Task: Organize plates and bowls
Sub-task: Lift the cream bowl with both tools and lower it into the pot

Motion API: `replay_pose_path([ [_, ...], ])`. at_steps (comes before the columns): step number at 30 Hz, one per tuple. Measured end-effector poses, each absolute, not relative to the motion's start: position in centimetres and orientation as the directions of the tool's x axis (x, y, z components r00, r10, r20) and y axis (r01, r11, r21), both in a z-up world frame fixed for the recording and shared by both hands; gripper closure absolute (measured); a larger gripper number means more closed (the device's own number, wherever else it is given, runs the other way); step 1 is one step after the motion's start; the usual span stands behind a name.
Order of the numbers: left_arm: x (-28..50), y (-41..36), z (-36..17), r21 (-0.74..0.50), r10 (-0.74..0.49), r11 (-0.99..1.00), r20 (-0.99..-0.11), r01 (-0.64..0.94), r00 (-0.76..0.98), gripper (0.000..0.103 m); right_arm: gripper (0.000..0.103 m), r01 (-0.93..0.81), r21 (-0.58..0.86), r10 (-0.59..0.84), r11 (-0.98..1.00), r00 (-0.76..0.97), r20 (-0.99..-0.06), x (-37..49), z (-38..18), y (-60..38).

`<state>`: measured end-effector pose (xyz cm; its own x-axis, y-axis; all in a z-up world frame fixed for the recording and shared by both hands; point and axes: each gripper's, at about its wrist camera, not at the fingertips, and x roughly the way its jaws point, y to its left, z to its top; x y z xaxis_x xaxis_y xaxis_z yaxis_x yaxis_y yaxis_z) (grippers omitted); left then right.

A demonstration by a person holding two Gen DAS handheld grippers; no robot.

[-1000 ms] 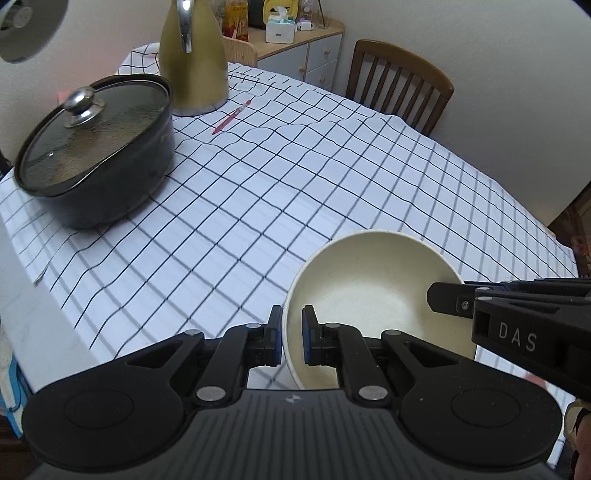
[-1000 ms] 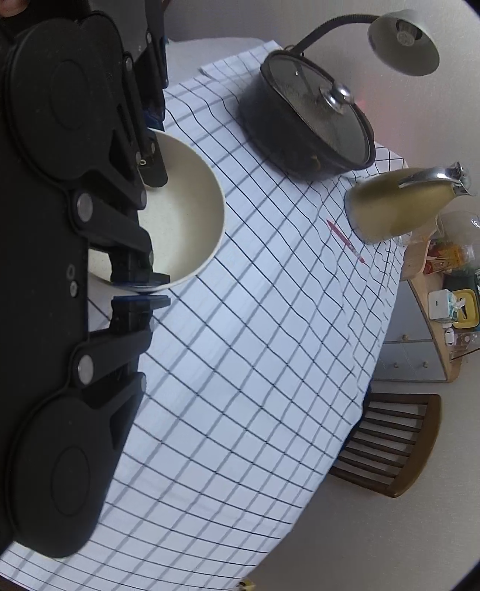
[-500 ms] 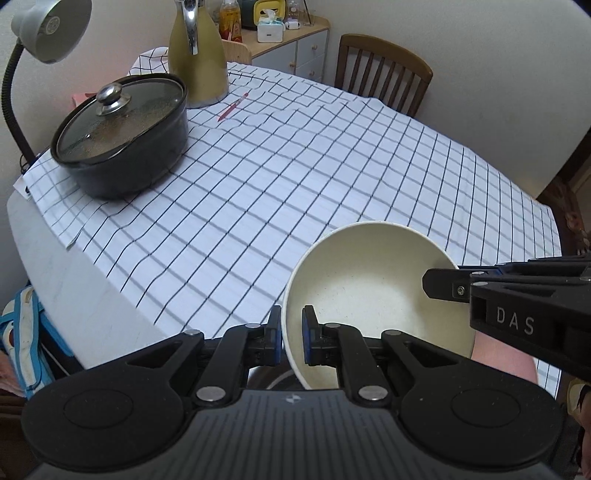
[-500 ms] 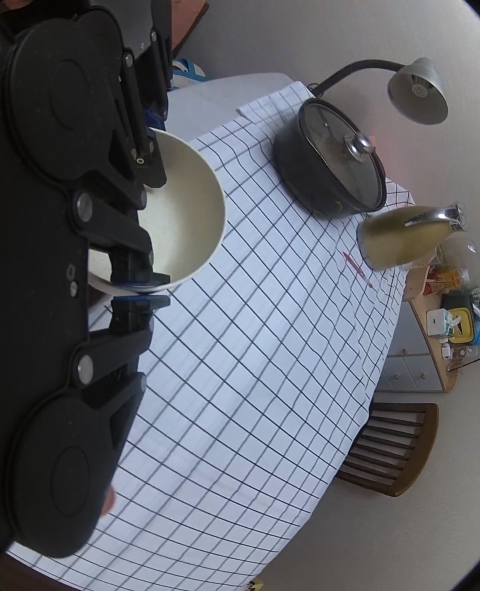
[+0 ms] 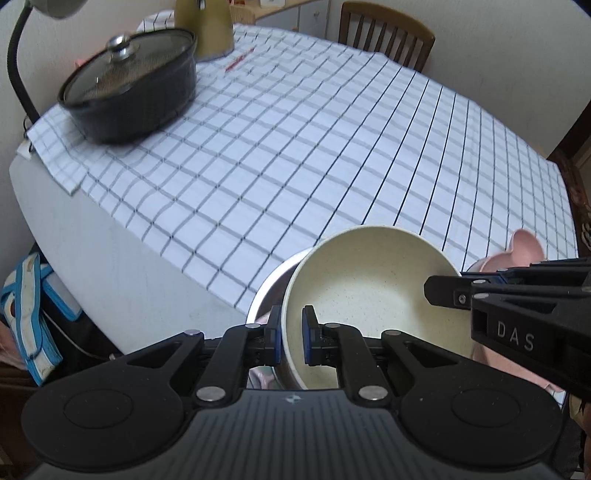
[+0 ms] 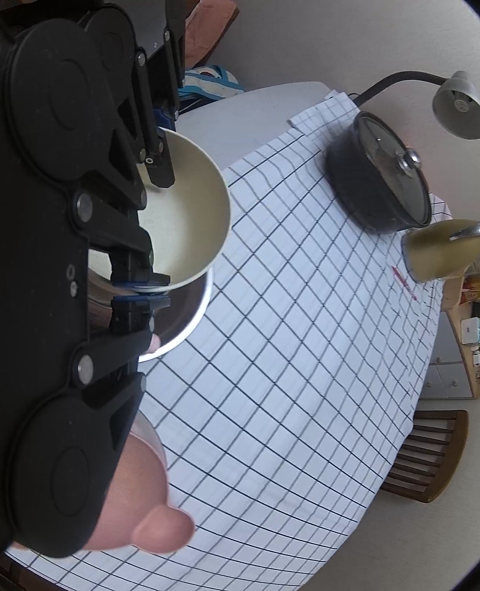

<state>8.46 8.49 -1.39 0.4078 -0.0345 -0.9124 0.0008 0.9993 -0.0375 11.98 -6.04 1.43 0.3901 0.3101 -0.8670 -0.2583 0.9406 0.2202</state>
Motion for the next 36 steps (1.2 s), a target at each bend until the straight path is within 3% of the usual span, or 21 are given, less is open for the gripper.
replay_pose_path([
  [29,9.1,8.6,-5.6,-0.052,-0.075,0.996,-0.909,0.066,0.411,0.093,0.097,-0.229,0.158,0.238,0.96,0.378,-0.895,11.4,-2.6,-5.2],
  [36,9.2,8.8,-5.6,-0.067,-0.095,0.994,-0.907,0.083,0.41,0.093,0.088,-0.231,0.178,0.256,0.957,0.373,-0.892,11.5,-2.5,-5.2],
])
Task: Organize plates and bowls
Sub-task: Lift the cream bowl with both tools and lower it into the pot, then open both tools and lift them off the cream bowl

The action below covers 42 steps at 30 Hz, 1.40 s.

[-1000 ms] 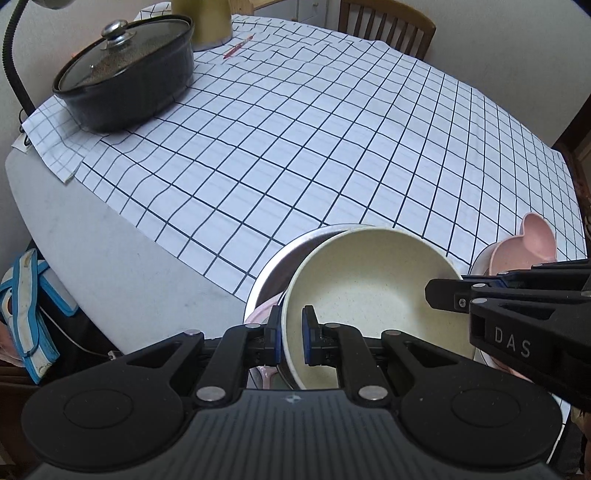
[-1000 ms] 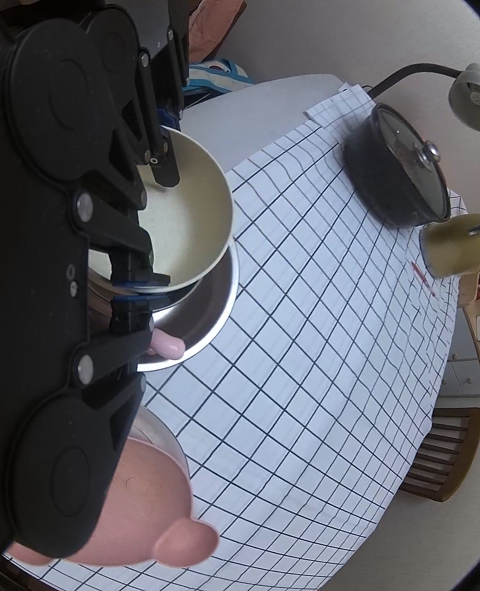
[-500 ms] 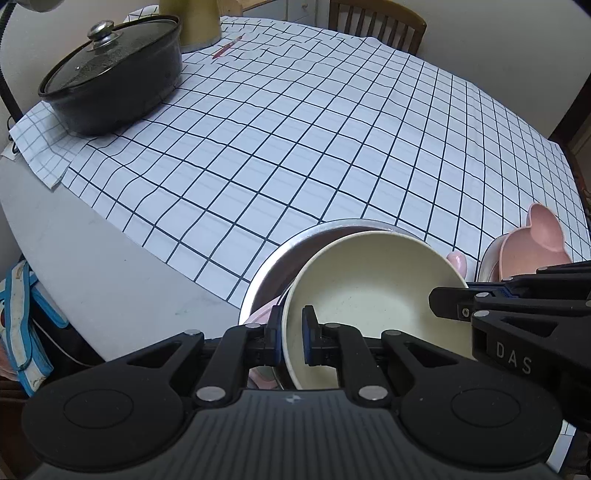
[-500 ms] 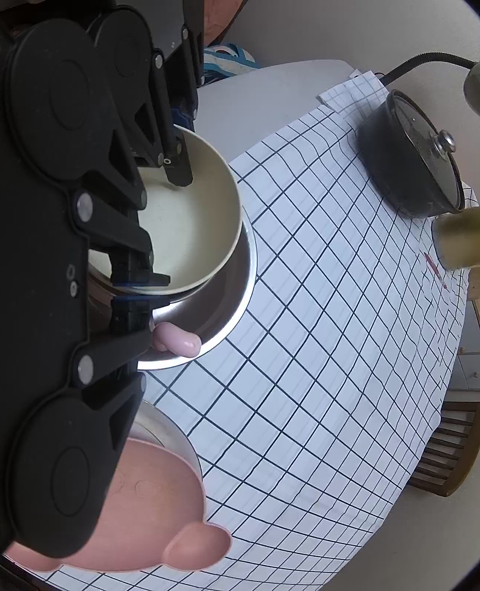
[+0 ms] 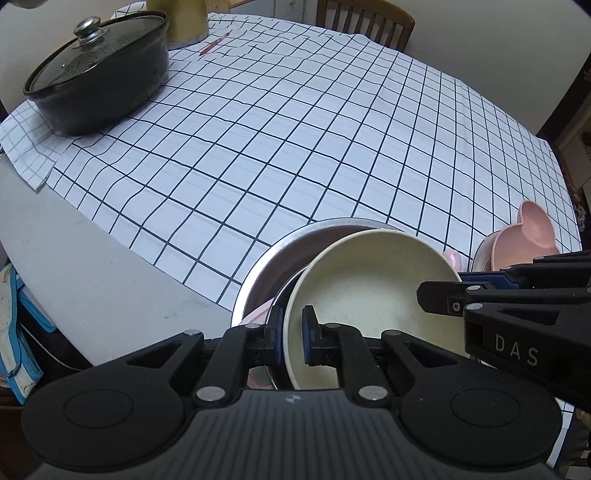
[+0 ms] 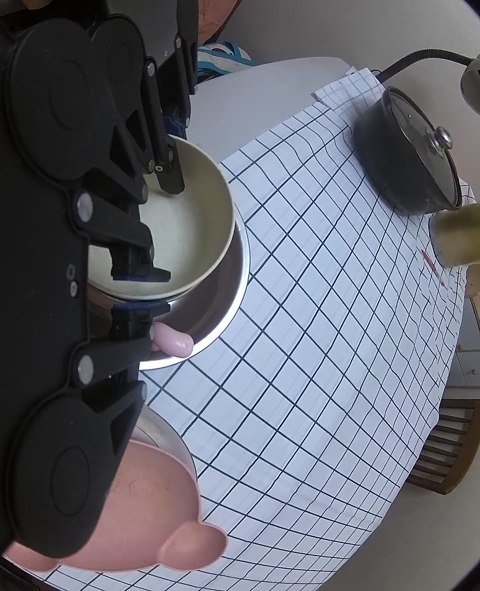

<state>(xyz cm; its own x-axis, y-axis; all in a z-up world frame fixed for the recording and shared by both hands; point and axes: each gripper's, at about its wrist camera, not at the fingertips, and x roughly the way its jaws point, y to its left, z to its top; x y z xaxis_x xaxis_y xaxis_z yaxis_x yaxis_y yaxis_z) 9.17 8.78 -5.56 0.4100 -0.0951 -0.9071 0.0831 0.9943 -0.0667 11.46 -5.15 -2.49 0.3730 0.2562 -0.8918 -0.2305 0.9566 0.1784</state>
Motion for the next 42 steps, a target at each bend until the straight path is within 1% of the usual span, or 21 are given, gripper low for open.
replay_pose_path([
  [7,8.8,9.2,-5.2,-0.085,-0.118,0.992,-0.903,0.099,0.412,0.093,0.079,-0.216,0.218,0.286,0.952,0.365,-0.886,11.4,-2.0,-5.6],
  [10,8.8,9.6,-5.1,-0.095,-0.132,0.989,-0.9,0.109,0.414,0.091,0.075,-0.208,0.234,0.297,0.95,0.365,-0.882,11.3,-1.8,-6.0],
  [13,8.6,9.9,-4.9,-0.12,-0.157,0.986,-0.898,0.113,0.41,0.09,0.073,-0.207,0.246,0.307,0.947,0.364,-0.879,11.1,-1.4,-6.3],
  [17,8.2,10.2,-4.5,-0.105,-0.15,0.986,-0.894,0.127,0.422,0.09,0.07,-0.212,0.255,0.319,0.944,0.373,-0.871,10.7,-0.8,-6.6],
  [19,8.1,10.3,-4.1,-0.106,-0.157,0.984,-0.89,0.141,0.428,0.09,0.066,-0.211,0.266,0.329,0.941,0.372,-0.868,10.4,-0.6,-6.8],
  [24,7.7,10.4,-3.2,-0.088,-0.148,0.985,-0.876,0.149,0.459,0.09,0.064,-0.223,0.283,0.35,0.933,0.374,-0.859,9.4,0.1,-6.9],
  [26,7.6,10.6,-3.0,-0.09,-0.152,0.984,-0.872,0.153,0.465,0.09,0.06,-0.224,0.29,0.357,0.93,0.376,-0.855,9.0,0.4,-7.0],
  [28,7.5,10.6,-2.9,-0.082,-0.148,0.984,-0.869,0.156,0.472,0.09,0.053,-0.227,0.294,0.363,0.928,0.383,-0.85,8.6,0.7,-7.2],
  [29,7.4,10.6,-2.8,-0.078,-0.146,0.984,-0.867,0.161,0.476,0.09,0.051,-0.231,0.292,0.363,0.928,0.389,-0.847,8.4,0.8,-7.2],
  [31,7.3,10.6,-2.6,-0.069,-0.142,0.984,-0.863,0.165,0.484,0.09,0.044,-0.237,0.291,0.366,0.927,0.4,-0.84,8.0,1.1,-7.3],
  [33,7.2,10.8,-2.5,-0.072,-0.144,0.984,-0.859,0.163,0.491,0.09,0.039,-0.239,0.292,0.369,0.926,0.411,-0.834,7.7,1.3,-7.5],
  [35,7.1,11.0,-2.4,-0.081,-0.149,0.984,-0.855,0.157,0.496,0.09,0.036,-0.237,0.292,0.369,0.927,0.424,-0.827,7.4,1.4,-7.9],
  [40,6.9,11.5,-2.1,-0.102,-0.161,0.985,-0.84,0.139,0.519,0.089,0.024,-0.234,0.291,0.369,0.928,0.454,-0.811,6.7,1.7,-8.9],
  [42,6.8,11.8,-1.9,-0.126,-0.179,0.983,-0.827,0.135,0.533,0.089,0.022,-0.238,0.29,0.371,0.927,0.465,-0.804,6.4,1.9,-9.5],
])
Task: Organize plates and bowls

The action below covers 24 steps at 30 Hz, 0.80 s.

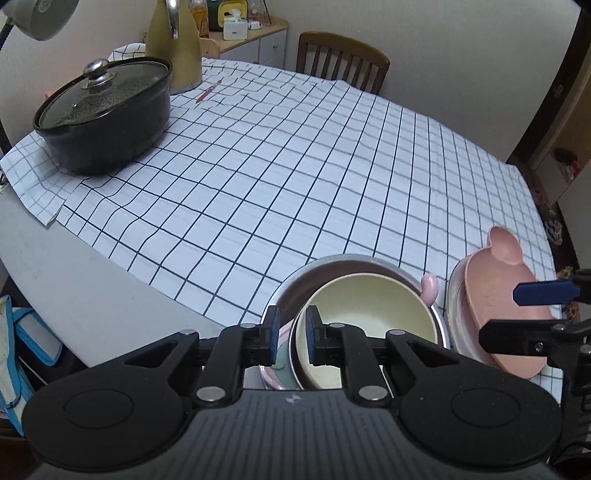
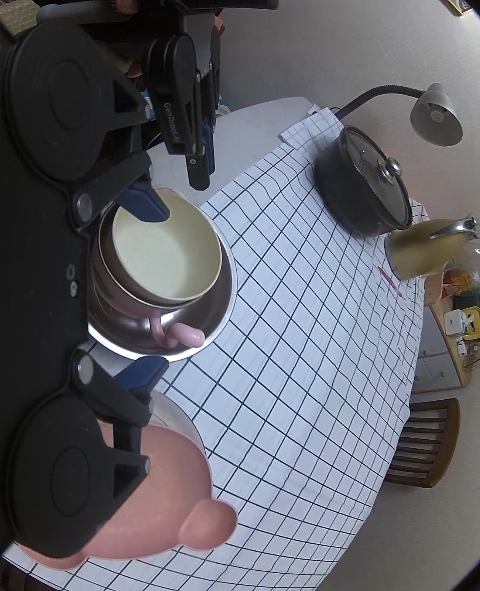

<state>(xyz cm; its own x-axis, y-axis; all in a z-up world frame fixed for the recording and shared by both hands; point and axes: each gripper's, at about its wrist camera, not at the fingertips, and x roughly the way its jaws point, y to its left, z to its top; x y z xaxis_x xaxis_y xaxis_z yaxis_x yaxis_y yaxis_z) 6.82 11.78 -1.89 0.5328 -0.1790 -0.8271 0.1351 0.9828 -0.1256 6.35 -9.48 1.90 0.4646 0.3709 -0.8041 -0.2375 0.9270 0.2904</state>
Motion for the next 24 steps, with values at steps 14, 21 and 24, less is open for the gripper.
replay_pose_path([
  [14,7.5,13.6,-0.4,-0.145,-0.189,0.982,-0.759,0.12,0.623,0.025,0.018,-0.178,0.293,0.342,0.939,0.45,-0.825,4.5,-0.3,-11.8],
  [21,10.5,14.6,-2.4,-0.055,-0.12,0.99,-0.807,0.13,0.578,0.025,0.019,-0.133,0.306,0.334,0.943,0.397,-0.855,4.0,-2.6,-11.4],
  [24,11.7,15.0,-3.8,-0.044,-0.11,0.99,-0.832,0.133,0.543,0.025,0.019,-0.119,0.31,0.331,0.943,0.373,-0.867,3.9,-3.7,-11.3],
])
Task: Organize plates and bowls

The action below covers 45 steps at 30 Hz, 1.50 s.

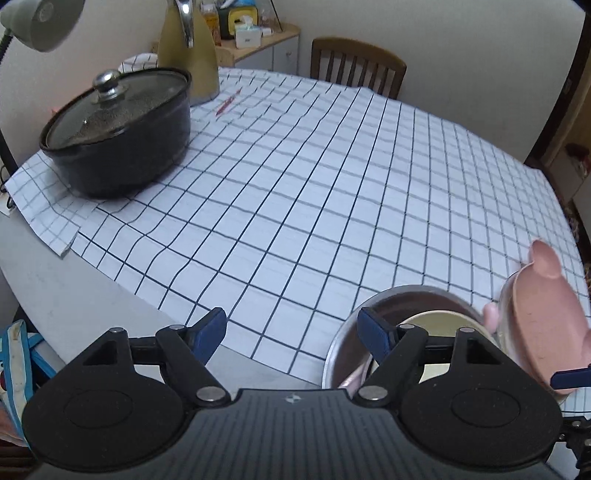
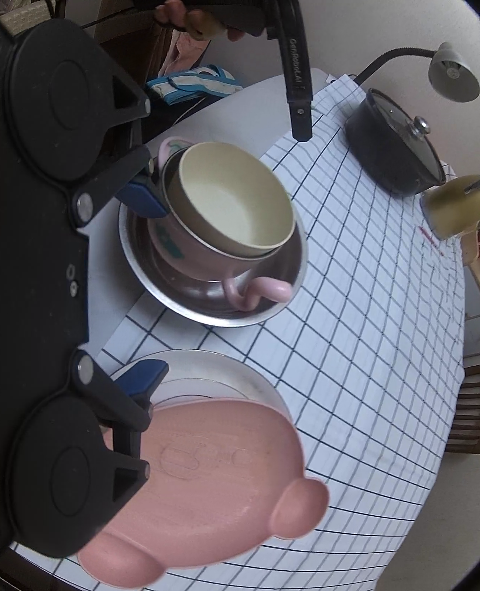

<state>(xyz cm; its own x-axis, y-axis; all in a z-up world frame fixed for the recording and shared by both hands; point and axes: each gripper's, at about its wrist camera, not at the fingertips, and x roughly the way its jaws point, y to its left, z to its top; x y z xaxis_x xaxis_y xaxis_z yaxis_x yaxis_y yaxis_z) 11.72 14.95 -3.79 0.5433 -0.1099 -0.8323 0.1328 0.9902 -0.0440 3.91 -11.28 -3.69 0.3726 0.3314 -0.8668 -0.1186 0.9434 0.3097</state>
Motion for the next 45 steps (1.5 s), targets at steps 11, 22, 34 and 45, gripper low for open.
replay_pose_path([
  [11,14.9,14.2,-7.8,-0.057,-0.119,0.987,-0.88,0.147,0.46,0.026,0.028,-0.126,0.303,0.328,0.945,0.305,-0.894,4.4,-6.3,-10.2],
  [22,16.7,13.8,-8.6,-0.125,-0.182,0.979,-0.893,0.161,0.412,0.046,0.043,-0.152,0.312,0.343,0.938,0.281,-0.896,5.3,-7.2,-9.2],
  [34,17.0,14.8,-8.7,-0.28,-0.317,0.948,-0.884,0.153,0.344,0.068,0.061,-0.138,0.351,0.375,0.926,0.233,-0.897,6.3,-8.1,-8.4],
  [45,16.9,13.8,-9.6,-0.329,-0.374,0.924,-0.882,0.193,0.288,0.072,0.066,-0.122,0.352,0.371,0.928,0.215,-0.903,7.2,-8.9,-8.3],
])
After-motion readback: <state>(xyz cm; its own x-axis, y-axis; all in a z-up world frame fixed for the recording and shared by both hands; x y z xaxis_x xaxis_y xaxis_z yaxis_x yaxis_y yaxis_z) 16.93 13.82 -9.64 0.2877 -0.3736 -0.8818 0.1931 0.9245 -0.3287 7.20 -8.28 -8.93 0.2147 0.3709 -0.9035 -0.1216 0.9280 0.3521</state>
